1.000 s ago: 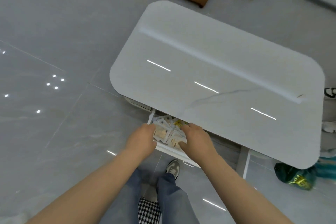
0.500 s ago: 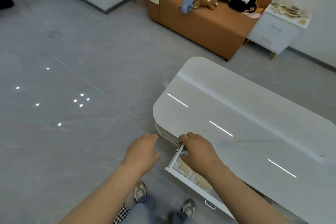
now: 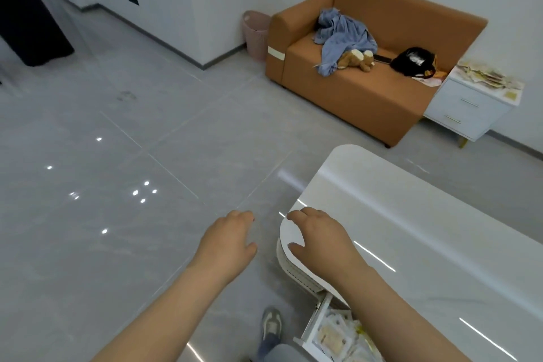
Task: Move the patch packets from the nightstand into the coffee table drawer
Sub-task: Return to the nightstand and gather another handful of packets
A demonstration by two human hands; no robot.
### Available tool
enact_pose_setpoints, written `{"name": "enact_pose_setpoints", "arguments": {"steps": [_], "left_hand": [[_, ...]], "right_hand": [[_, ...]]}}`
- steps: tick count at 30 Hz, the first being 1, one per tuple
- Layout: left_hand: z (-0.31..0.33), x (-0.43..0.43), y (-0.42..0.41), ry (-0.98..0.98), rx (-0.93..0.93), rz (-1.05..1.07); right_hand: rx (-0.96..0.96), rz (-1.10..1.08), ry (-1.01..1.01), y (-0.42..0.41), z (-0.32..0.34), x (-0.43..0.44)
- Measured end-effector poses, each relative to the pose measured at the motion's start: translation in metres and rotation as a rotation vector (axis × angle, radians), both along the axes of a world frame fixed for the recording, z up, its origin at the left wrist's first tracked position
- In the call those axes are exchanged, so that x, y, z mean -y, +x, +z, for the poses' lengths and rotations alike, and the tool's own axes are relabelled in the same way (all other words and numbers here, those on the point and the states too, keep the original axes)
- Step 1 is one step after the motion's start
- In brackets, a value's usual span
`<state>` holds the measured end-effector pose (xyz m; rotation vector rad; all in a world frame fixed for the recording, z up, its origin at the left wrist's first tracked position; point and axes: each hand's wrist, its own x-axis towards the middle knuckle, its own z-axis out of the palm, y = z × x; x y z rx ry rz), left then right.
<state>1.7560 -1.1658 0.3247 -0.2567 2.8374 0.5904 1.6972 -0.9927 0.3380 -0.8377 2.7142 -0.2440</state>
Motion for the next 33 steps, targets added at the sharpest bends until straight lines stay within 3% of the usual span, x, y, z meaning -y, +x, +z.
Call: {"name": "enact_pose_setpoints", "arguments": {"steps": [9,21,33], "left_hand": [[0.021,0.055,-0.101,-0.041,-0.032,0.023],[0.030,0.128,-0.221,-0.022,-0.028,0.011],[0.041,0.232,-0.350,-0.045,-0.035,-0.214]], "right_hand": [[-0.022,0.005,-0.070,-0.104,0.012,0.057],[-0.017,-0.074,0.002,-0.221,0.023,0.131],[0.006,-0.344,-0.038,-0.306,0.030,0.220]]}}
